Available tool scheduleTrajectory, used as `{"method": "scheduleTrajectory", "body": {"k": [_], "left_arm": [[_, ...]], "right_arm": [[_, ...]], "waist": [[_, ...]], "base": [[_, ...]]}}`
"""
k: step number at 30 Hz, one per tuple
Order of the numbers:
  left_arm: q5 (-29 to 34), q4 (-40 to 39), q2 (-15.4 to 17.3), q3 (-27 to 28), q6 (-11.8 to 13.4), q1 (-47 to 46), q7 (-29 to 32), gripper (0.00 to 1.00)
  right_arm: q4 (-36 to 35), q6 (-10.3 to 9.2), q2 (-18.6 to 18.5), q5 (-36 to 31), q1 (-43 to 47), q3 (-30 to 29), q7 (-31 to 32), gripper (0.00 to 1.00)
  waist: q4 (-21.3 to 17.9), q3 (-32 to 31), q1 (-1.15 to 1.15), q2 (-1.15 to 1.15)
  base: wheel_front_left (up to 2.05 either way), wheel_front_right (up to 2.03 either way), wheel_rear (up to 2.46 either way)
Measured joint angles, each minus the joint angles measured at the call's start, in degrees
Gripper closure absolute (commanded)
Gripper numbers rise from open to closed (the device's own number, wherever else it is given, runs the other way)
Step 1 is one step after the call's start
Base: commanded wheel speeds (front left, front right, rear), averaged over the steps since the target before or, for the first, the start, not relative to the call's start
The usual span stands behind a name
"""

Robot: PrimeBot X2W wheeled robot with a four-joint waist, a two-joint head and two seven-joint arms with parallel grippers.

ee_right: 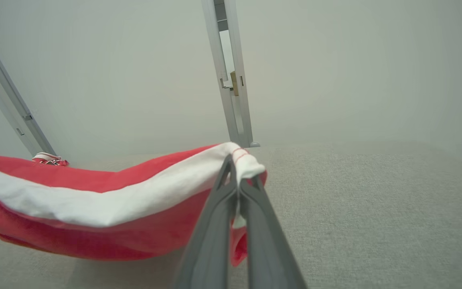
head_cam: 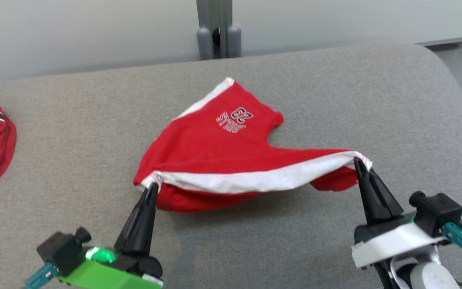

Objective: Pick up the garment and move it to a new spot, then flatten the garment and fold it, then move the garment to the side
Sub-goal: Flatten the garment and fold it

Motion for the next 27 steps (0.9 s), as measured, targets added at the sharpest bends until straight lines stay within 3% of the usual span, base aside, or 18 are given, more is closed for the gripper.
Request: {"method": "scheduleTrajectory", "body": {"k": [5,11,17,21,27], "left_arm": [[-2.19,-4.21,-0.02,-0.44,2.47,7.30,0.42,1.00],[-3.58,-3.41,-2.33,-1.65,4.30,8.74,1.12,1.00],[-7.92,4.04,-7.38,-2.36,3.82,5.94,2.56,1.00],[-9.68,11.06,-11.22,-1.99,2.58,0.43,2.70,1.00],[-11.46,20.74,-14.30,-1.94,2.43,-8.24,3.33,1.00]], "right_arm": [[-7.73,0.00,0.73,-2.42,6.69,-2.21,4.78,1.00],[-7.99,0.00,0.80,-5.11,6.55,-4.30,5.72,1.00],[-0.91,0.00,-1.94,-5.26,-2.27,-4.08,6.58,1.00],[6.71,0.01,-5.89,-4.82,-10.33,-2.63,8.76,1.00],[18.15,0.02,-10.01,-3.52,-21.89,1.56,11.10,1.00]], "waist": [[0.38,-3.34,0.00,0.00],[1.74,-2.90,0.00,0.00],[4.83,-0.59,0.00,0.00],[8.58,1.25,0.00,0.00],[14.10,3.80,0.00,0.00]], "base": [[0.00,0.00,0.00],[0.00,0.00,0.00],[0.00,0.00,0.00],[0.00,0.00,0.00],[0.00,0.00,0.00]]}}
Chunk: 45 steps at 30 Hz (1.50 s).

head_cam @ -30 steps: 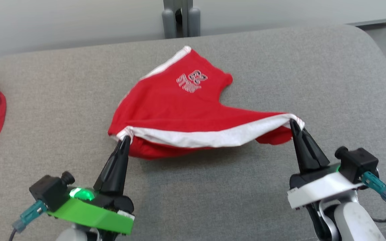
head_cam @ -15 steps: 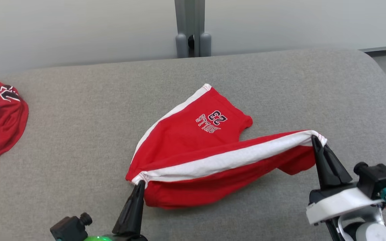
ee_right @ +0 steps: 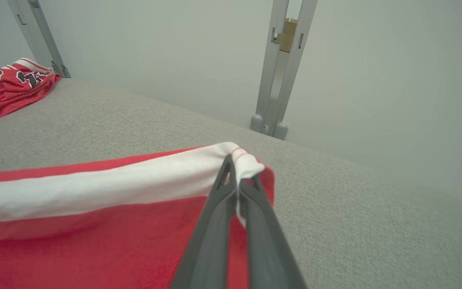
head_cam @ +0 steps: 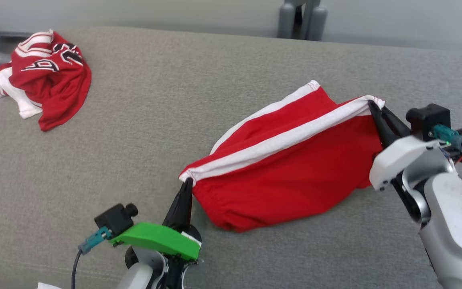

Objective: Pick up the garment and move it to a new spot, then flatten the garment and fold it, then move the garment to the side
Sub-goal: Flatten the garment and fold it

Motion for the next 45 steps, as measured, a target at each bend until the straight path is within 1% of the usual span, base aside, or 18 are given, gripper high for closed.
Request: {"method": "scheduleTrajectory", "body": {"k": [5,8,15,16,18,19,20,21,22,25,29,31,36,40,45], "left_arm": [[-0.78,5.04,-1.11,-0.94,-0.11,-6.05,0.13,1.00],[-1.68,7.55,-1.52,-1.56,-0.70,-9.00,-0.23,1.00],[-3.89,11.40,-1.76,-3.61,-1.59,-12.77,-1.23,1.00],[-4.19,11.48,-1.76,-4.00,-1.62,-12.93,-1.24,1.00],[-5.34,11.57,-1.77,-5.71,-1.60,-13.46,-1.40,1.00],[-5.54,11.58,-1.78,-6.26,-1.51,-13.67,-1.40,1.00],[-5.59,11.57,-1.78,-6.88,-1.26,-13.94,-1.41,0.97],[-5.44,11.57,-1.78,-7.53,-0.98,-14.19,-1.45,0.66],[-5.04,11.50,-1.78,-7.92,-0.86,-14.32,-1.48,0.01],[-2.87,10.46,-1.34,-9.09,-0.30,-14.41,-1.76,0.00],[0.65,8.27,1.68,-9.48,1.22,-14.19,-2.38,0.00],[4.17,6.87,3.47,-10.01,2.75,-13.89,-2.53,0.00],[8.47,3.31,6.84,-9.94,5.78,-11.47,-2.96,0.00],[10.51,0.33,8.86,-8.73,7.70,-9.76,-3.01,0.00],[12.99,-1.81,10.74,-7.44,9.78,-8.18,-3.16,0.00]], "right_arm": [[8.59,0.00,-1.41,1.65,-9.63,3.28,1.40,1.00],[14.37,0.00,-2.00,1.87,-15.03,4.60,1.93,1.00],[26.88,0.00,-2.01,1.78,-23.86,6.68,2.96,1.00],[27.91,0.00,-1.98,1.86,-24.42,6.99,2.98,0.85],[31.12,0.00,-1.88,1.92,-26.15,7.70,2.89,0.53],[32.16,0.00,-1.82,1.93,-26.74,7.91,2.83,0.09],[33.14,0.00,-1.78,2.02,-27.37,8.06,2.27,0.00],[34.09,0.00,-1.68,2.12,-28.04,8.22,1.71,0.00],[34.73,0.00,-1.62,2.23,-28.48,8.38,1.30,0.00],[36.80,0.00,-1.53,2.77,-29.77,9.16,0.18,0.00],[38.71,0.00,-1.80,3.61,-30.74,10.12,-1.18,0.00],[39.57,0.00,-2.08,4.37,-30.97,10.68,-1.51,0.00],[41.33,0.00,-3.75,6.44,-30.99,12.33,-1.58,0.00],[42.31,0.00,-5.00,8.26,-30.00,14.18,0.43,0.00],[43.23,0.00,-6.13,12.39,-27.11,16.07,4.23,0.00]], "waist": [[3.04,3.17,0.00,0.00],[4.43,5.60,0.00,0.00],[6.72,10.11,0.00,0.00],[6.91,10.39,0.00,0.00],[7.57,11.15,0.00,0.00],[7.77,11.33,0.00,0.00],[7.97,11.48,0.00,0.00],[8.07,11.54,0.01,0.00],[8.09,11.48,0.00,0.00],[7.82,10.95,0.01,0.00],[7.24,9.97,0.00,0.00],[6.96,9.27,0.00,0.00],[6.62,7.17,0.00,0.00],[6.81,5.24,0.01,0.00],[8.07,4.21,0.01,0.00]], "base": [[0.00,0.00,0.00],[0.00,0.00,0.00],[0.00,0.00,0.00],[0.00,0.00,0.00],[0.00,0.00,0.00],[0.00,0.00,0.00],[0.00,0.00,0.00],[0.00,0.00,0.00],[0.00,0.00,0.00],[0.00,0.00,0.00],[0.00,0.00,0.00],[0.00,0.00,0.00],[0.00,0.00,0.00],[0.00,0.00,0.00],[0.00,0.00,0.00]]}}
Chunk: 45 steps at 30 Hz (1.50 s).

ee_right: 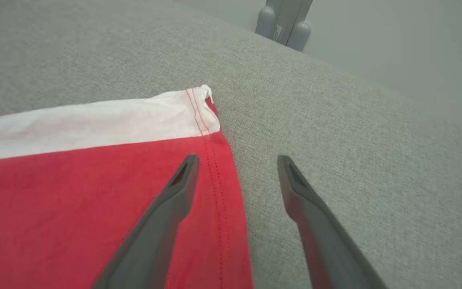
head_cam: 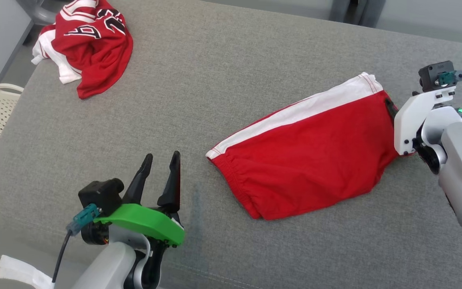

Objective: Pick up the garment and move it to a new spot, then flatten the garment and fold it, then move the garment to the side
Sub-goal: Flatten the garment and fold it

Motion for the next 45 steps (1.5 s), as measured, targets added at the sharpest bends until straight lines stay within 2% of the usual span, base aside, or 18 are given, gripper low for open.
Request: {"method": "scheduleTrajectory", "body": {"k": [10,11,12,14,16,17,25,32,37,45], "left_arm": [[0.46,-2.63,-0.56,3.30,1.07,3.00,-0.08,0.00],[0.79,-2.78,-0.57,3.56,1.08,3.12,-0.08,0.00],[0.94,-2.87,-0.56,3.74,1.09,3.19,-0.08,0.00],[1.55,-3.11,-0.54,4.08,1.24,3.44,-0.08,0.00],[1.91,-3.18,-0.45,4.32,1.30,3.63,-0.08,0.00],[2.08,-3.16,-0.40,4.43,1.32,3.70,-0.08,0.00],[2.89,-3.35,0.45,5.20,1.82,4.57,-0.08,0.00],[3.28,-4.00,1.57,5.23,2.25,5.60,0.25,0.00],[3.32,-4.01,1.48,4.95,2.30,6.23,0.27,0.00],[3.78,-3.89,1.41,4.64,2.59,6.92,0.34,0.00]], "right_arm": [[1.09,0.00,-0.96,7.38,2.27,3.03,9.28,0.00],[1.04,-0.01,-1.14,7.86,2.29,3.28,9.61,0.16],[1.05,-0.01,-1.23,8.28,2.33,3.36,9.84,0.51],[1.04,-0.05,-1.31,9.23,2.58,3.63,10.10,0.67],[0.97,-0.05,-1.27,9.77,2.80,4.08,10.18,0.93],[0.83,-0.05,-1.22,9.92,2.90,4.32,10.16,1.00],[0.20,-0.04,0.30,10.27,3.99,6.92,4.76,1.00],[-1.99,0.00,0.57,11.68,5.49,7.61,-1.78,1.00],[-3.32,0.00,1.09,14.66,10.53,4.75,-6.88,1.00],[-6.50,0.00,4.36,16.83,19.38,-0.85,-14.23,1.00]], "waist": [[2.36,0.56,0.00,0.00],[2.53,0.51,0.00,0.00],[2.63,0.45,0.00,0.00],[2.75,0.22,0.00,0.00],[2.73,0.00,0.00,0.00],[2.68,-0.11,0.00,0.00],[0.37,-1.35,0.00,0.00],[-4.36,-2.91,0.00,0.00],[-9.02,-4.05,0.00,0.00],[-16.45,-5.45,0.00,0.00]], "base": [[0.00,0.00,0.00],[0.00,0.00,0.00],[0.00,0.00,0.00],[0.00,0.00,0.00],[0.00,0.00,0.00],[0.00,0.00,0.00],[0.00,0.00,0.00],[0.00,0.00,0.00],[0.00,0.00,0.00],[0.00,0.00,0.00]]}}
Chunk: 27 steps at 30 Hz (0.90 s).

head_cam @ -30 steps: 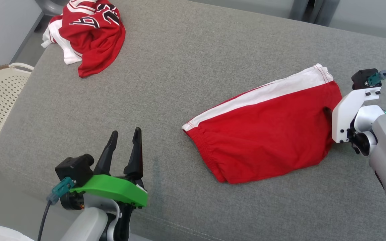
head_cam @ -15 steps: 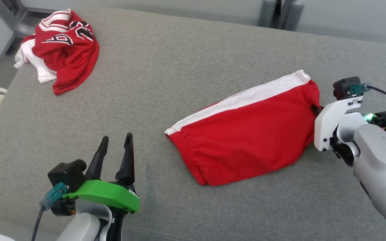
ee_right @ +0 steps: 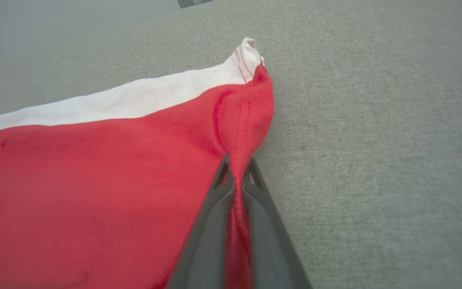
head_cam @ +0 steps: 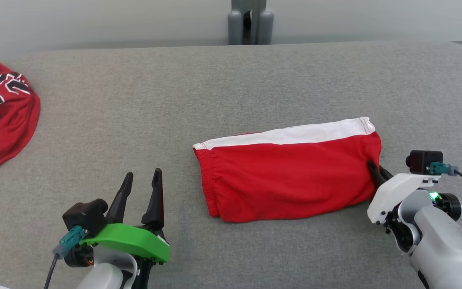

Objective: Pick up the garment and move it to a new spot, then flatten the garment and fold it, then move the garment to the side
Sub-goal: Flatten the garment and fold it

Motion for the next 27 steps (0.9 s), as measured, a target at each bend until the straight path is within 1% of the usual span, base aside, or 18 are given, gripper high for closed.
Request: {"method": "scheduleTrajectory", "body": {"k": [5,9,12,17,23,27], "left_arm": [[0.01,-0.01,0.07,-0.32,0.22,0.25,0.16,0.00],[0.26,0.08,0.09,-0.70,0.22,0.29,0.19,0.00],[0.27,0.29,0.10,-0.74,0.22,0.48,0.19,0.00],[0.26,0.54,-0.14,-0.77,0.22,0.82,0.18,0.00],[0.26,0.69,-0.68,-0.78,0.16,0.86,0.08,0.00],[0.26,0.78,-0.77,-0.70,0.11,0.86,-0.04,0.00]], "right_arm": [[-1.54,0.00,2.56,-0.56,3.67,-3.34,-2.34,1.00],[-3.22,0.00,3.61,-2.22,5.18,-5.32,-2.49,1.00],[-5.23,-0.01,4.11,-4.06,5.48,-6.27,-2.31,1.00],[-11.39,-0.02,6.44,-6.80,5.44,-6.23,-0.53,1.00],[-21.15,-0.03,10.25,-8.25,5.53,-3.79,4.17,1.00],[-23.48,-0.03,11.76,-8.79,5.64,-1.75,7.48,1.00]], "waist": [[-3.36,-0.87,0.00,0.00],[-4.06,-1.80,0.00,0.00],[-3.30,-2.20,0.00,0.00],[-1.30,-2.89,0.00,0.00],[2.23,-3.81,0.00,0.00],[4.93,-4.16,0.00,0.00]], "base": [[0.00,0.00,0.00],[0.00,0.00,0.00],[0.00,0.00,0.00],[0.00,0.00,0.00],[0.00,0.00,0.00],[0.00,0.00,0.00]]}}
